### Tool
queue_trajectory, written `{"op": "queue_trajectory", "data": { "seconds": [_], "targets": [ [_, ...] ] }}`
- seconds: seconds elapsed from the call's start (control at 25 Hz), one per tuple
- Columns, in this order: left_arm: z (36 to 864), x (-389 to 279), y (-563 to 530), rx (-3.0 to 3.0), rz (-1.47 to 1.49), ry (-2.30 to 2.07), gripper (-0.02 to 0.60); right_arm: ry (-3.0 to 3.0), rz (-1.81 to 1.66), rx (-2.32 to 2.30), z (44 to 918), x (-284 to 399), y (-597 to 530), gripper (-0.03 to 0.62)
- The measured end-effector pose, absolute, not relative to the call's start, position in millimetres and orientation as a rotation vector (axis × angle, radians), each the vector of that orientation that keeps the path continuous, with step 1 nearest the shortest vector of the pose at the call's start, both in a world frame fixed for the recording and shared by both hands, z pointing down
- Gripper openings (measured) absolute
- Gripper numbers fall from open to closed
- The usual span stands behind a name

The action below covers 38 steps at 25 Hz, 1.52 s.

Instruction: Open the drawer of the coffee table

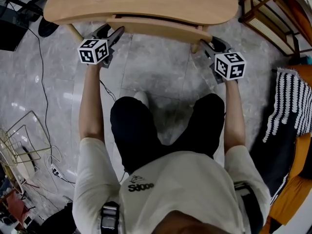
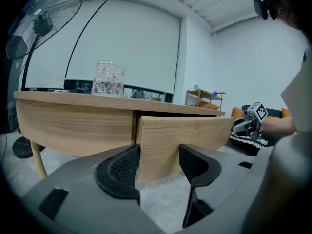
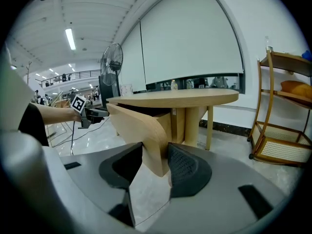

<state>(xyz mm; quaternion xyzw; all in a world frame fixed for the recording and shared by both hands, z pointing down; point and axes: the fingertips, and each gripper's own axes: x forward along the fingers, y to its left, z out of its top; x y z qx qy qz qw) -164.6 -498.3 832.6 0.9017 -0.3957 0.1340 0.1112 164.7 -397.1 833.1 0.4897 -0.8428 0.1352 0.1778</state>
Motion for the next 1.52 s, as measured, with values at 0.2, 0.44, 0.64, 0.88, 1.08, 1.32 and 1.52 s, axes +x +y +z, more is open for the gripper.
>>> {"op": "queue_trajectory", "data": {
  "seconds": [0.2,0.44,0.64,0.88,1.08,1.32,1.52],
  "targets": [
    [832.8,-170.0,-478.1,2.630,0.412,-1.164,0.267,-2.395,0.366,1.367,833.3,159.9,-378.8,0.160],
    [833.8,-177.7,-453.8,2.614,0.417,-1.177,0.265,-2.406,0.385,1.352,833.9,151.9,-353.6,0.158],
    [835.1,-184.1,-437.3,2.598,0.402,-1.201,0.265,-2.409,0.398,1.338,835.2,146.4,-337.6,0.158],
    [834.6,-188.4,-417.1,2.590,0.417,-1.200,0.264,-2.405,0.428,1.342,834.6,142.8,-318.6,0.158],
    [839.3,-194.4,-395.7,2.568,0.441,-1.188,0.264,-2.401,0.438,1.306,839.6,136.8,-299.2,0.158],
    [839.2,-194.8,-388.7,2.531,0.432,-1.197,0.261,-2.386,0.435,1.317,841.0,138.0,-294.0,0.159],
    [834.5,-201.9,-386.3,2.542,0.412,-1.214,0.255,-2.403,0.445,1.290,837.2,130.8,-287.0,0.155]
  ]
}}
